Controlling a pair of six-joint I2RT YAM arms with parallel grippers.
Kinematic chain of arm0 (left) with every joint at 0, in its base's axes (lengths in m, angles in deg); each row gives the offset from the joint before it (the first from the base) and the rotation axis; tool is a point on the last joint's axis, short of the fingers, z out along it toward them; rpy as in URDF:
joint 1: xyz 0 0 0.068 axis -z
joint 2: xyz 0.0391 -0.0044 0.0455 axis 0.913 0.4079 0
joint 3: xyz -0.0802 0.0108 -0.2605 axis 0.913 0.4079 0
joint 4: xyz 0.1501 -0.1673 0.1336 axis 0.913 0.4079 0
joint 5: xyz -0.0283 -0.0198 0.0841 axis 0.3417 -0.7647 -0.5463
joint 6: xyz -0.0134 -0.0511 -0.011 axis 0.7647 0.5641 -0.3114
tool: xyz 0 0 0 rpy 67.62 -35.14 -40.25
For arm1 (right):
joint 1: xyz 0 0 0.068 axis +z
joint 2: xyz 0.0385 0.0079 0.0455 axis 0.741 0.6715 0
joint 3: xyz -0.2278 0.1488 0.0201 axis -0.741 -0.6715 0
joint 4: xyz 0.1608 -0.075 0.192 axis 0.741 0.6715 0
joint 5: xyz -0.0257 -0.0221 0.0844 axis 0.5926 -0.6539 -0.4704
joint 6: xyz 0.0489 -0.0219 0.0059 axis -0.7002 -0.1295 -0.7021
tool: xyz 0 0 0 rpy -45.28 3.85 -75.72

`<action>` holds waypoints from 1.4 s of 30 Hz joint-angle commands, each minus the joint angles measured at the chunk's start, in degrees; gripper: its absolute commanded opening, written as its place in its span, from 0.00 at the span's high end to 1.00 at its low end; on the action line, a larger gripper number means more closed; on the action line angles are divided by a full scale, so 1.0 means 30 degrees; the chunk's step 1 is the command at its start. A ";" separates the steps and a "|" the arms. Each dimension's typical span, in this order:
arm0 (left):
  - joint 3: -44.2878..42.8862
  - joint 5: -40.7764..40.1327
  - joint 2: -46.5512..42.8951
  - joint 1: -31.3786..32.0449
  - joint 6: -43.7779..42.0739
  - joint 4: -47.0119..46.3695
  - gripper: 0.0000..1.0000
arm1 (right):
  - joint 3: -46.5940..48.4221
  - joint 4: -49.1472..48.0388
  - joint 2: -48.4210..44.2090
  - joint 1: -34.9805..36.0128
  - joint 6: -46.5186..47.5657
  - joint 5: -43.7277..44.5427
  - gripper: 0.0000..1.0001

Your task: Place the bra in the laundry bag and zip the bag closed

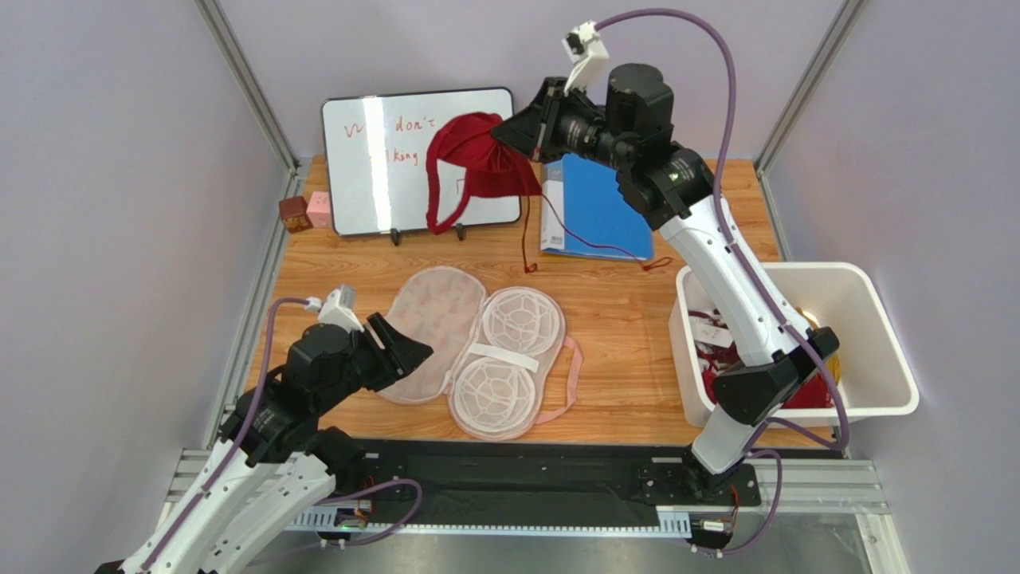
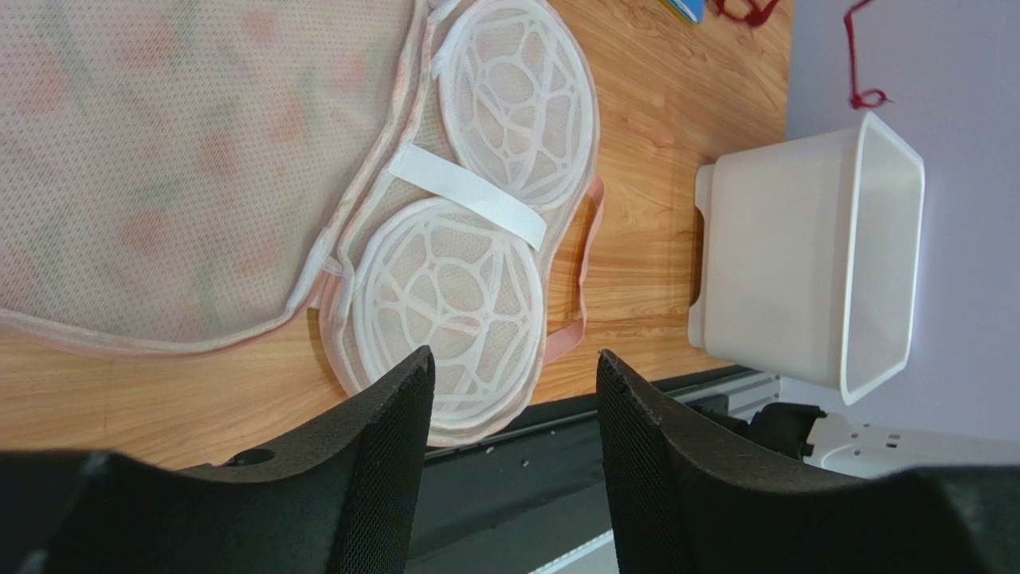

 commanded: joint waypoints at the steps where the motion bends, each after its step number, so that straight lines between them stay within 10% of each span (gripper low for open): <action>1: -0.0600 -0.0212 -0.0069 -0.0016 -0.0179 0.0198 0.41 | 0.2808 -0.1222 -0.0389 0.0055 -0.0138 -0.0701 1.00; 42: -0.0395 -0.0887 -0.1769 -0.0016 0.0378 0.1400 0.41 | -0.2522 -0.3889 -0.3725 0.1782 -0.1018 -0.1111 1.00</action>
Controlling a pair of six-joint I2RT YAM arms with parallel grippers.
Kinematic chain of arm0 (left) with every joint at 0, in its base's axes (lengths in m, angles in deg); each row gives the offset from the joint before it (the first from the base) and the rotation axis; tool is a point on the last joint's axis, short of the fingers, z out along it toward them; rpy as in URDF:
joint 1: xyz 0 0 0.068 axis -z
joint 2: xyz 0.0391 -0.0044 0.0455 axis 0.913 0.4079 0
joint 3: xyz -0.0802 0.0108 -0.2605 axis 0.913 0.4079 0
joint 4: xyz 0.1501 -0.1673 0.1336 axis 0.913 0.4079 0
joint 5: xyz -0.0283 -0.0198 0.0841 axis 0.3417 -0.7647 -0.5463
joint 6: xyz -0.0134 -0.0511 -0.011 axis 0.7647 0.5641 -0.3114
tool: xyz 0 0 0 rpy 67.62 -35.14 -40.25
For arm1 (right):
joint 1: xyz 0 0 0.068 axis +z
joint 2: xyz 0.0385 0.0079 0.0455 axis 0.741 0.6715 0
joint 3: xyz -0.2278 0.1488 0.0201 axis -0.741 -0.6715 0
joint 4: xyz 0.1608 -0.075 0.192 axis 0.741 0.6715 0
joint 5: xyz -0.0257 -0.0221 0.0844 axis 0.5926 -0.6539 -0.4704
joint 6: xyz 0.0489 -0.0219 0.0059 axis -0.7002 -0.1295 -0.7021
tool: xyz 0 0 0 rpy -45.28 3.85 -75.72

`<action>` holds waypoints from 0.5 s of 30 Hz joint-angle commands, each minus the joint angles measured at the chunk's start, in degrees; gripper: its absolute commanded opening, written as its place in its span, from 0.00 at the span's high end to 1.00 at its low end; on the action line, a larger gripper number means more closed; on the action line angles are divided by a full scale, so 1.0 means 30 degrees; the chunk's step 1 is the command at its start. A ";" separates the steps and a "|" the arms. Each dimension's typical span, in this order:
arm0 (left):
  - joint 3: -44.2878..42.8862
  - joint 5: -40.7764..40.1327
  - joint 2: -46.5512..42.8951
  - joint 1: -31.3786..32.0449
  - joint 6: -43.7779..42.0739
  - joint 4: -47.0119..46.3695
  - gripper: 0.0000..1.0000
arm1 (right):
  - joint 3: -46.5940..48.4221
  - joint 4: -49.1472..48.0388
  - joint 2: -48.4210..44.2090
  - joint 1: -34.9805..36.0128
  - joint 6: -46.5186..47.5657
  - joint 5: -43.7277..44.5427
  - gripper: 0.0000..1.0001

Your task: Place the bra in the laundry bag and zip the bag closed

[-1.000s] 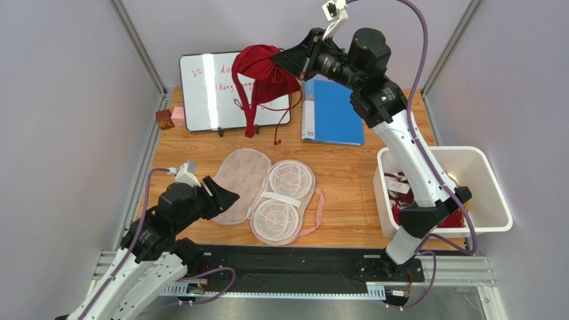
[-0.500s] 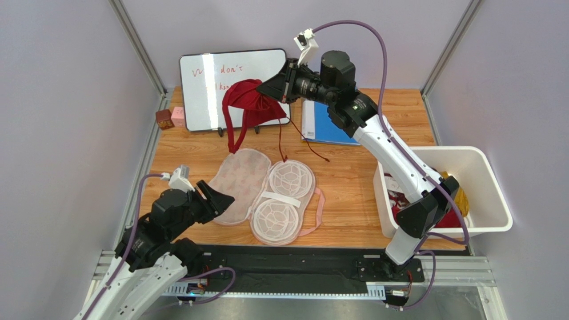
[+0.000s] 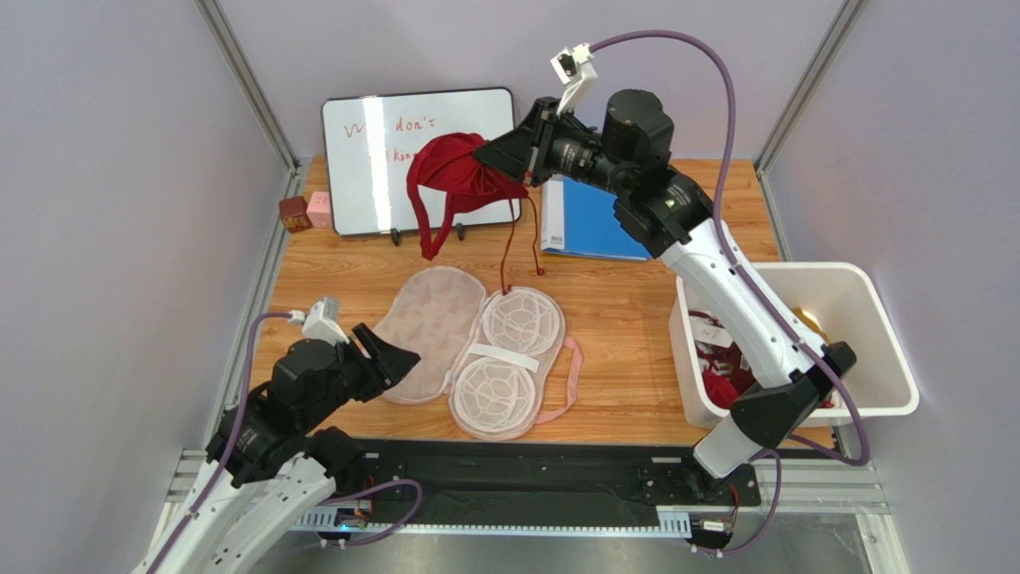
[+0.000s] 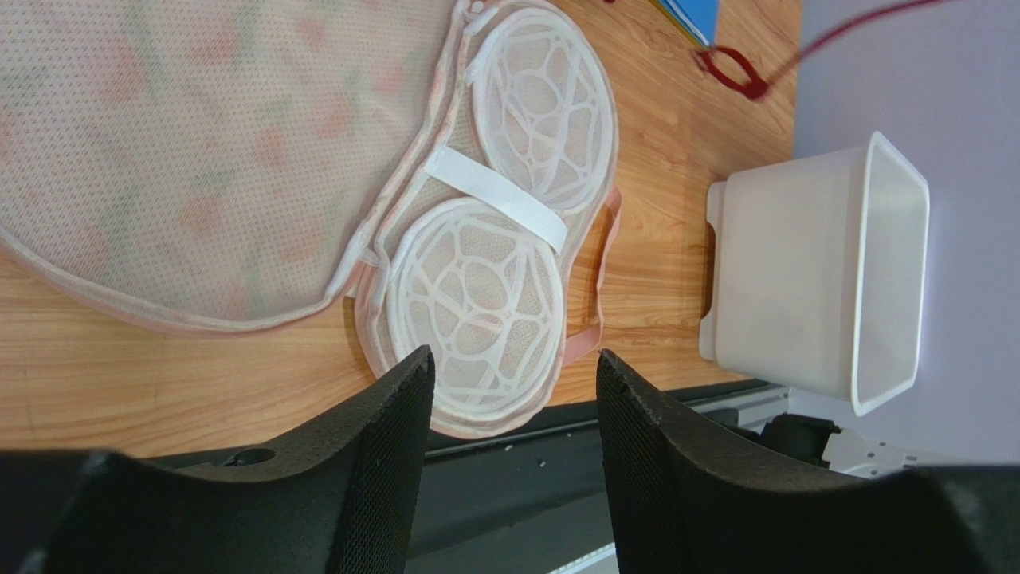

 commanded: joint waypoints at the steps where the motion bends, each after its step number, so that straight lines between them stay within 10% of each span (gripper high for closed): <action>1: -0.0395 0.0264 0.0438 -0.0016 0.0203 -0.0494 0.41 | 0.0407 -0.0632 -0.2015 0.0464 0.0228 0.0077 1.00; 15: -0.0307 0.0323 0.0205 -0.0016 0.0262 -0.0525 0.41 | -0.1086 -0.1393 -0.3334 0.2192 -0.0827 -0.0012 1.00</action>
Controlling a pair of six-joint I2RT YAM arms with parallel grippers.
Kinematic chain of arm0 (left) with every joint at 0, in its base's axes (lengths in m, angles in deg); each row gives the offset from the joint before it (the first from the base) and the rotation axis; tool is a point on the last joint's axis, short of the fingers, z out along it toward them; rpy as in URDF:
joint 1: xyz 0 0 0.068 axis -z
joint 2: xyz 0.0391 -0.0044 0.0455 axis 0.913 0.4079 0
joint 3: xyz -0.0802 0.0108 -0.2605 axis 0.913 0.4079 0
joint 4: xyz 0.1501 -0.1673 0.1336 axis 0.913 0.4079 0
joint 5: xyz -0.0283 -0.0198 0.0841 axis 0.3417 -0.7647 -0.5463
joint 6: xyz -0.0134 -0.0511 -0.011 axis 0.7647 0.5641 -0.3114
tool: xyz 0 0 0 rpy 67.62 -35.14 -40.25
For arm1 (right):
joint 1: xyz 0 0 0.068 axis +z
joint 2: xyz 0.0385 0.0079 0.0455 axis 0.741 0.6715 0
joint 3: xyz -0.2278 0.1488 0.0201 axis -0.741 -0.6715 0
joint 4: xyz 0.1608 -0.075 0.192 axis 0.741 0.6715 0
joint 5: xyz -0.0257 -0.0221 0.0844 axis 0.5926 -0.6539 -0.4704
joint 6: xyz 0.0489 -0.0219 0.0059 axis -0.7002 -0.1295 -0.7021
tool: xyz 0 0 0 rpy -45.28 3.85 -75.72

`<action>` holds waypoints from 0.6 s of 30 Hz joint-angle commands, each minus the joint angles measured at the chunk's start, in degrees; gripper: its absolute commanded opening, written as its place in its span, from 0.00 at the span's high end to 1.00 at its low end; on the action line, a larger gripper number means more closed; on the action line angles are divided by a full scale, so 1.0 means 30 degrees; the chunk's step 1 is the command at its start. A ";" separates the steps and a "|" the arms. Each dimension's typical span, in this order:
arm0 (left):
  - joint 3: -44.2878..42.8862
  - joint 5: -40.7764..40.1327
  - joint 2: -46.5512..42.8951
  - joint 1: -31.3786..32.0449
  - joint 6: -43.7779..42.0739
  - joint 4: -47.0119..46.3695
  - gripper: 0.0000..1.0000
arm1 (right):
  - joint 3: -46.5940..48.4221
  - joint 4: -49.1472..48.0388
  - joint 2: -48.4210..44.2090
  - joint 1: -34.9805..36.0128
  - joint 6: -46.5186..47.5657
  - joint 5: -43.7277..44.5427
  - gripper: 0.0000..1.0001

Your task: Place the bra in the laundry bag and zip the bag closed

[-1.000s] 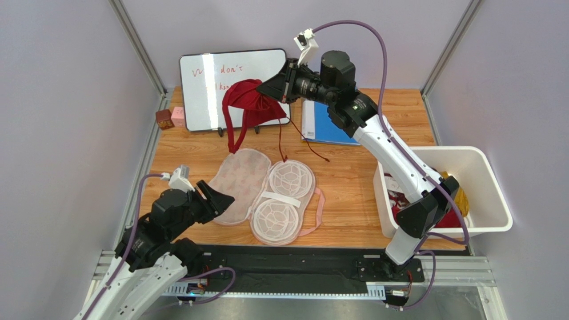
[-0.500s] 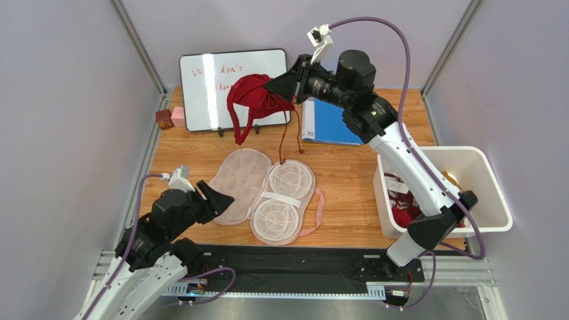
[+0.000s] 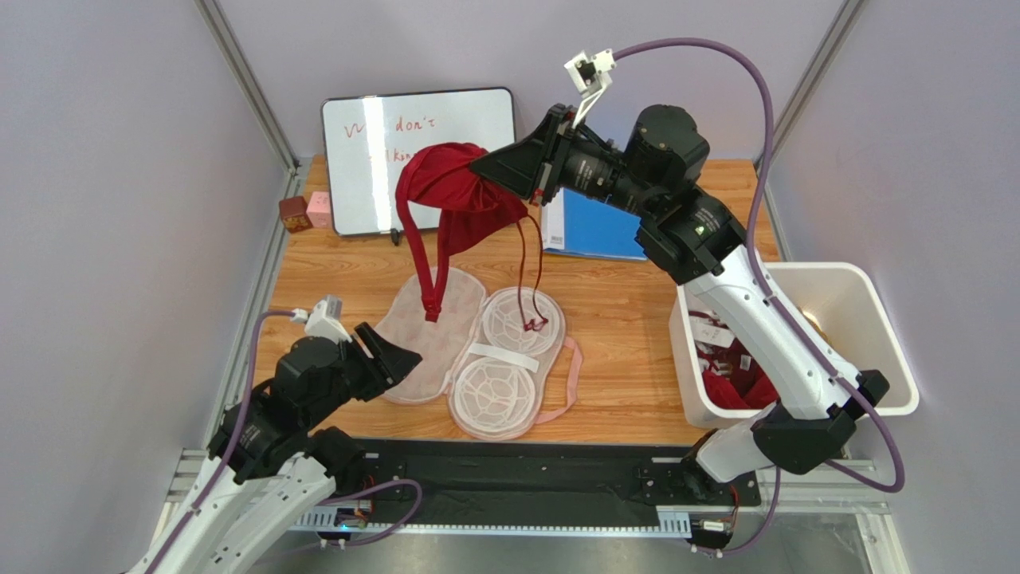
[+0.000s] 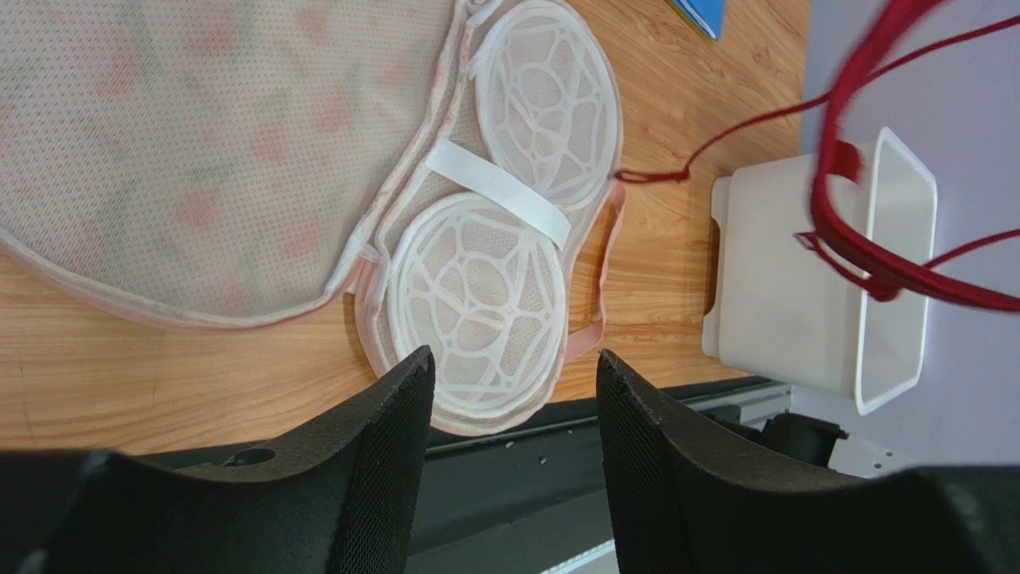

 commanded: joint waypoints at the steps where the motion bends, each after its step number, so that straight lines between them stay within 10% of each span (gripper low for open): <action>1: -0.0307 0.0171 -0.0217 -0.0016 0.0233 -0.0444 0.41 | -0.1056 -0.1037 -0.0836 0.0779 -0.0499 0.0294 1.00; 18: -0.0102 0.0053 -0.0891 -0.0016 0.0379 0.0054 0.41 | -0.4164 -0.1653 -0.1423 0.1162 -0.0091 0.0618 1.00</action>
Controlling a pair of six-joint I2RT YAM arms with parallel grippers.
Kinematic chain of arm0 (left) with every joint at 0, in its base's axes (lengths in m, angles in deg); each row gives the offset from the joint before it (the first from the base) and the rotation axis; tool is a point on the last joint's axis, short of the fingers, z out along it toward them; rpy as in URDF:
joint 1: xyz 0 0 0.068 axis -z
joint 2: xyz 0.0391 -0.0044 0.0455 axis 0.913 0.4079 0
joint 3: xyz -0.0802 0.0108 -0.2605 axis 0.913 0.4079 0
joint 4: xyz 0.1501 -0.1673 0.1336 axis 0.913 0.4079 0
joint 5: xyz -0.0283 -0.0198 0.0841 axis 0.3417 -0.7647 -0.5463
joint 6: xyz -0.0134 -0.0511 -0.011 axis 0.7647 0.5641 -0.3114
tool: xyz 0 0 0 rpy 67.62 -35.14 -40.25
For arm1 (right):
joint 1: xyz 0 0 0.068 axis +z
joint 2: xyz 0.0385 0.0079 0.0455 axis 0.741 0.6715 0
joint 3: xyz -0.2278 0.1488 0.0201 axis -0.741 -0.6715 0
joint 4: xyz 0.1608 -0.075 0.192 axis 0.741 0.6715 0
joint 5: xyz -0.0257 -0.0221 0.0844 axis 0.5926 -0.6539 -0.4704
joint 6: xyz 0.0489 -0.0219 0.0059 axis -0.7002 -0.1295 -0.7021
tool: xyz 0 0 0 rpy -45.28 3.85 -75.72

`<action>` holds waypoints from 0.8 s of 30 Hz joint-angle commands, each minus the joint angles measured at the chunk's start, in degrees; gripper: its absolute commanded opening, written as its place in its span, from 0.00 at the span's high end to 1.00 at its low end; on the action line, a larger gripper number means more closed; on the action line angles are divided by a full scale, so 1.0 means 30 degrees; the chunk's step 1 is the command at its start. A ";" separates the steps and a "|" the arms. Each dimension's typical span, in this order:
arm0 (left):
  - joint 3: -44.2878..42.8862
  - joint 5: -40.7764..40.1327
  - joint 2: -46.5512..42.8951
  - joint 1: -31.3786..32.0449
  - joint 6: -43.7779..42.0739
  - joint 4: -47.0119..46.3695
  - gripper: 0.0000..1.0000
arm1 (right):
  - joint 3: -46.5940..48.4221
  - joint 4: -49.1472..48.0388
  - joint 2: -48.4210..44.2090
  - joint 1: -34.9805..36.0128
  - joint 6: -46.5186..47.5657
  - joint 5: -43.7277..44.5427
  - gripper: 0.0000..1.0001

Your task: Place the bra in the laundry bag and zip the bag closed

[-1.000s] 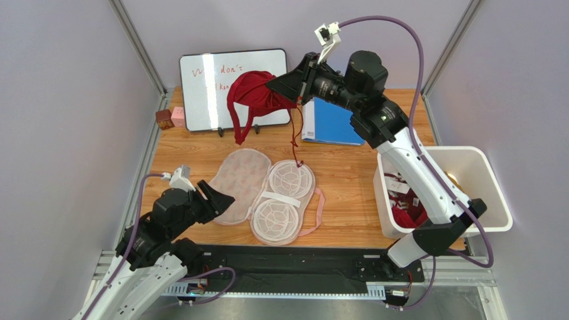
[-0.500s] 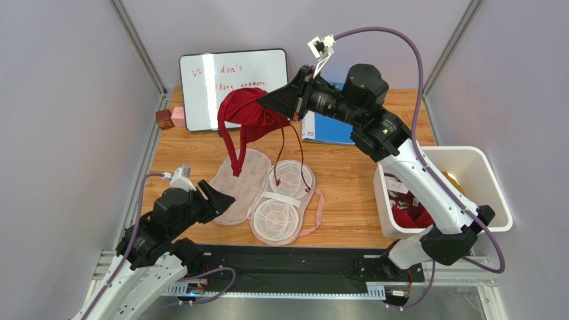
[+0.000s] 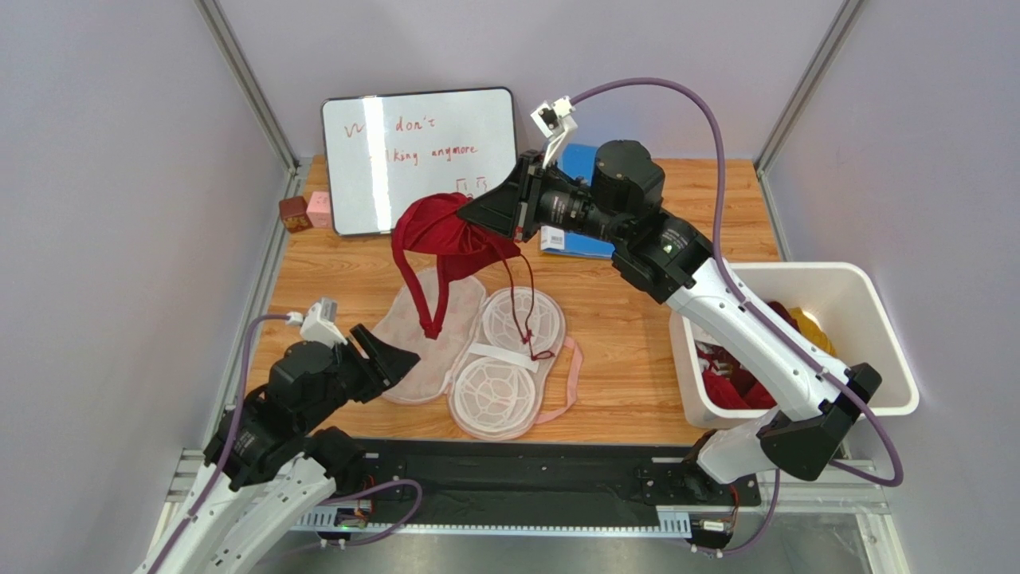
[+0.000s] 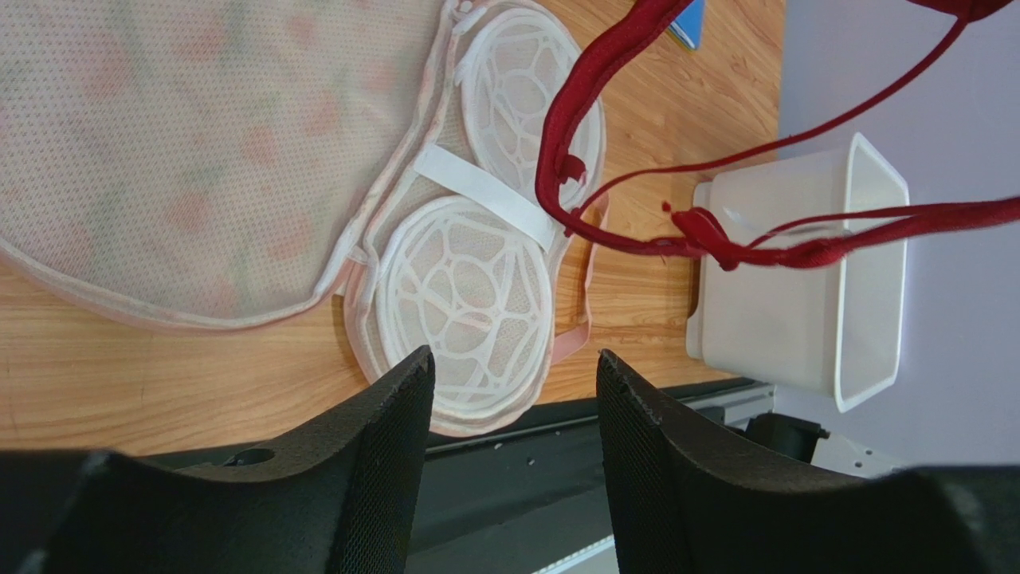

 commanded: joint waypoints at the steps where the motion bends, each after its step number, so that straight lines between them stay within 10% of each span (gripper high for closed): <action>1: -0.0131 0.0068 -0.0258 -0.0016 0.0154 0.0010 0.41 | -0.0290 -0.1019 -0.0818 0.0003 0.0697 0.0283 1.00; 24: -0.0278 0.0039 0.0006 -0.0016 0.0036 -0.0224 0.41 | 0.2113 -0.0667 -0.0086 -0.0202 0.0611 -0.0625 1.00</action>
